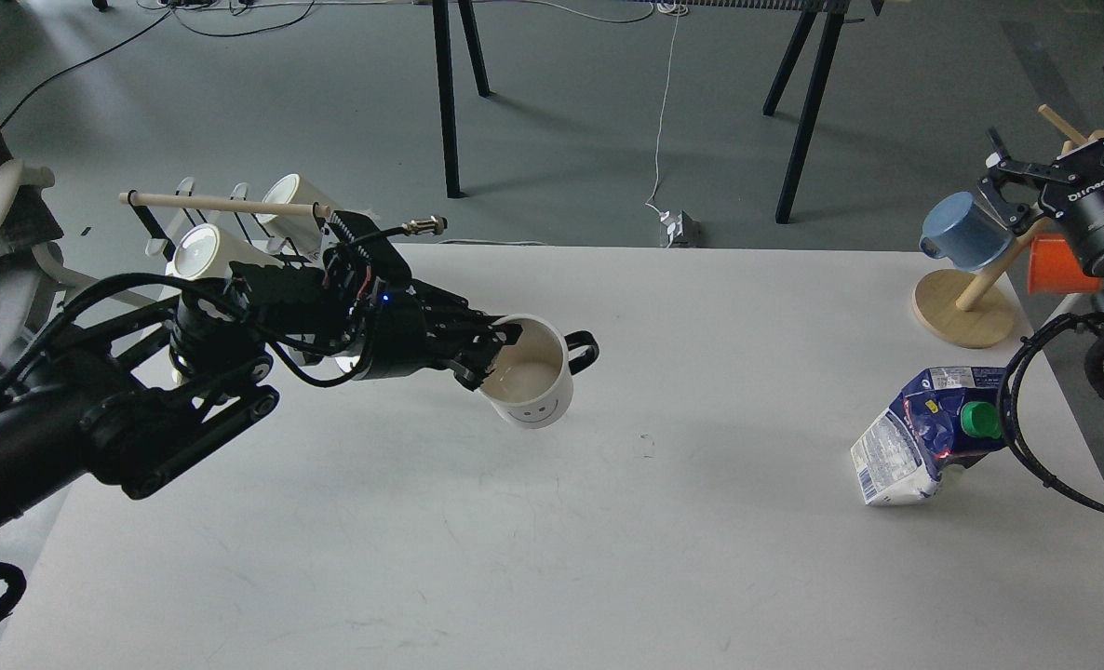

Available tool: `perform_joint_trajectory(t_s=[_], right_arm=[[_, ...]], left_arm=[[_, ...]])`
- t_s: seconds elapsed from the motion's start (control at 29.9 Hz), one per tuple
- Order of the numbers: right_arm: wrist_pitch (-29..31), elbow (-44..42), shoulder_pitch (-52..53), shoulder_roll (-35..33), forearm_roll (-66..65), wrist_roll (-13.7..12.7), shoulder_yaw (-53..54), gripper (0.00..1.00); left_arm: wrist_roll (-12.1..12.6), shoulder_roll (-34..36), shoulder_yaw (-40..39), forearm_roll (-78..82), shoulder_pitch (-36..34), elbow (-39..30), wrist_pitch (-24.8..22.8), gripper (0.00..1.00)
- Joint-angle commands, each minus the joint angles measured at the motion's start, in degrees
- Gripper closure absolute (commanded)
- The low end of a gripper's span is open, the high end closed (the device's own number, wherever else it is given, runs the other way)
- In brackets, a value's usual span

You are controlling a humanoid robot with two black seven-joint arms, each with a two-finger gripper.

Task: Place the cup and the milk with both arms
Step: 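Carry the mug toward the table center and lower it down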

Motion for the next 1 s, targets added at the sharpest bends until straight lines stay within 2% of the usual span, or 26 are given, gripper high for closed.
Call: perform_joint_trajectory(t_s=[0.0, 0.13, 0.27, 0.37, 0.5, 0.77, 0.97], right_arm=[[0.0, 0.3, 1.9, -0.2, -0.3, -0.1, -0.6, 0.01], [0.0, 0.3, 5.9, -0.3, -0.4, -0.2, -0.9, 0.01], [0.0, 0.3, 7.1, -0.1, -0.5, -0.2, -1.3, 0.01], [0.0, 0.3, 7.0, 0.4, -0.5, -0.1, -1.6, 0.01], [0.0, 0.4, 6.4, 0.4, -0.4, 0.0, -1.6, 0.01], [0.0, 0.5, 6.4, -0.1, -0.4, -0.1, -1.6, 0.01], [0.0, 0.6, 6.2, 0.0, -0.4, 0.0, -1.8, 0.01]], left_arm=[[0.8, -6.8, 3.3, 0.3, 0.2, 2.2, -0.3, 0.99], [1.2, -9.8, 7.9, 0.3, 0.2, 2.8, -0.4, 0.98], [2.7, -13.2, 10.9, 0.3, 0.6, 5.2, -0.4, 0.98], [4.1, -16.7, 11.2, 0.3, 0.9, 7.6, -0.4, 0.97], [4.4, -20.5, 10.8, 0.3, 0.8, 11.6, -0.3, 0.97], [4.5, -21.6, 10.8, 0.3, 0.6, 16.3, -0.1, 0.92], [4.5, -21.6, 10.4, 0.3, 0.2, 16.7, 0.2, 0.90]])
